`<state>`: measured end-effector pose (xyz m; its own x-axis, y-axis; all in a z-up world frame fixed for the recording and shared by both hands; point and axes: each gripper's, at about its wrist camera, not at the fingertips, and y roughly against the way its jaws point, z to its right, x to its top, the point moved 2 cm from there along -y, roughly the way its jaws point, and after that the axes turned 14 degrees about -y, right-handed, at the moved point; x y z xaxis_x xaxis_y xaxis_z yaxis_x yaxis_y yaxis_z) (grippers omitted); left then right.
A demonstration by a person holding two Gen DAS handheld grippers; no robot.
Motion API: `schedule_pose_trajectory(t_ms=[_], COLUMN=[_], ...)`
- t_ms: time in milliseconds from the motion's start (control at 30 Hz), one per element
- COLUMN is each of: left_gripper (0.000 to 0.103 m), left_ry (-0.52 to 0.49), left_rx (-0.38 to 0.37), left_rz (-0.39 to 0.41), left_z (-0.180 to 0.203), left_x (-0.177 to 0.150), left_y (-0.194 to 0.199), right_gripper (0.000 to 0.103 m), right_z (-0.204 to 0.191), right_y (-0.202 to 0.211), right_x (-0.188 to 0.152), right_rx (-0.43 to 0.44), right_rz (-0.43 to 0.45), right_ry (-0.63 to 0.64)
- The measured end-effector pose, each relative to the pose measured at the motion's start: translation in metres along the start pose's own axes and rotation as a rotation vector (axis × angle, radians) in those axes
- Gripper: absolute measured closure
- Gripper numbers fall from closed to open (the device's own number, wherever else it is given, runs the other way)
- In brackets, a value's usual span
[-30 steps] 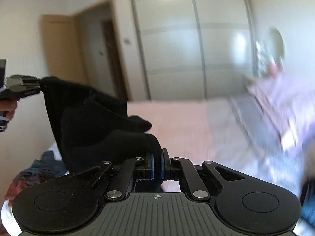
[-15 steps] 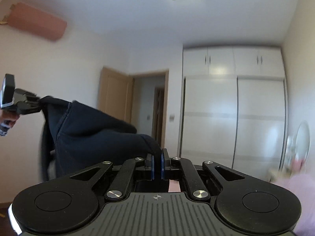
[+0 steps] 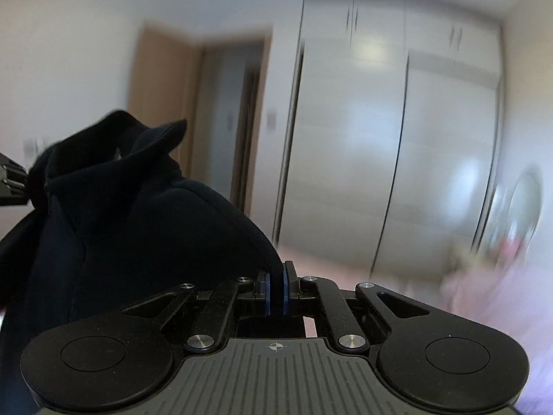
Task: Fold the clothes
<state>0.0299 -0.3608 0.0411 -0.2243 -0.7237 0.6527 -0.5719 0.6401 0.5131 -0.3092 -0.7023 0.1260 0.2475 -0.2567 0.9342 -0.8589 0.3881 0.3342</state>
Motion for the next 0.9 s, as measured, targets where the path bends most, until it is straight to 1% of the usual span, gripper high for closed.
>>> schedule_pose_trajectory(t_ms=[33,67,100,133,167,200,300,333,367,400,433,500,533,567,633,700,733,767,833,900], left_gripper=[0.092,0.09,0.09,0.09,0.09,0.089,0.085,0.084,0.08,0.077,0.075,0.068,0.067,0.064,0.057,0.045,0.043,0.04,0.039,0.039], left_ry=[0.018,0.036,0.054,0.072,0.09,0.109,0.163,0.181,0.199,0.212,0.222,0.244,0.255,0.266,0.286,0.315,0.324,0.323,0.332,0.355], left_rx=[-0.031,-0.062,-0.093,-0.124,-0.155,-0.187,-0.28,-0.311,-0.342,-0.362,-0.378,-0.411,-0.428,-0.444,-0.474,-0.514,-0.543,-0.555,-0.564,-0.59], left_rz=[-0.033,-0.066,-0.1,-0.133,-0.166,-0.199,-0.299,-0.332,-0.365,-0.381,-0.392,-0.415,-0.426,-0.437,-0.451,-0.464,-0.469,-0.467,-0.481,-0.484], left_z=[0.01,0.02,0.031,0.041,0.051,0.062,0.092,0.103,0.113,0.117,0.12,0.125,0.127,0.13,0.15,0.171,0.181,0.195,0.22,0.241], left_x=[-0.016,-0.032,-0.048,-0.064,-0.08,-0.096,-0.144,-0.16,-0.176,-0.182,-0.184,-0.189,-0.192,-0.194,-0.197,-0.197,-0.192,-0.192,-0.197,-0.198], left_y=[-0.016,-0.032,-0.048,-0.065,-0.081,-0.097,-0.144,-0.16,-0.176,-0.175,-0.169,-0.156,-0.15,-0.144,-0.115,-0.088,-0.079,-0.065,-0.043,-0.028], right_gripper=[0.098,0.09,0.077,0.049,0.044,0.044,0.044,0.044,0.044,0.044,0.044,0.044,0.044,0.044,0.044,0.044,0.044,0.044,0.044,0.044], right_z=[0.006,0.012,0.018,0.024,0.029,0.035,0.039,0.038,0.043,0.049,0.046,0.026,0.014,0.006,-0.016,-0.036,-0.046,-0.057,-0.069,-0.081], right_y=[-0.044,-0.087,-0.118,-0.148,-0.179,-0.209,-0.236,-0.234,-0.234,-0.234,-0.227,-0.2,-0.194,-0.19,-0.174,-0.161,-0.155,-0.149,-0.133,-0.116], right_x=[-0.024,-0.048,-0.076,-0.105,-0.134,-0.162,-0.221,-0.239,-0.249,-0.258,-0.262,-0.263,-0.264,-0.261,-0.257,-0.265,-0.269,-0.274,-0.282,-0.291], right_rx=[-0.007,-0.013,-0.042,-0.072,-0.103,-0.133,-0.147,-0.146,-0.148,-0.149,-0.147,-0.124,-0.108,-0.089,-0.059,-0.035,-0.023,-0.011,0.007,0.025], right_rz=[-0.071,-0.143,-0.211,-0.279,-0.347,-0.414,-0.528,-0.562,-0.593,-0.623,-0.649,-0.693,-0.708,-0.727,-0.759,-0.78,-0.79,-0.8,-0.81,-0.819], right_ry=[-0.002,-0.004,-0.015,-0.028,-0.04,-0.052,-0.139,-0.169,-0.209,-0.251,-0.285,-0.35,-0.379,-0.404,-0.444,-0.462,-0.47,-0.479,-0.487,-0.495])
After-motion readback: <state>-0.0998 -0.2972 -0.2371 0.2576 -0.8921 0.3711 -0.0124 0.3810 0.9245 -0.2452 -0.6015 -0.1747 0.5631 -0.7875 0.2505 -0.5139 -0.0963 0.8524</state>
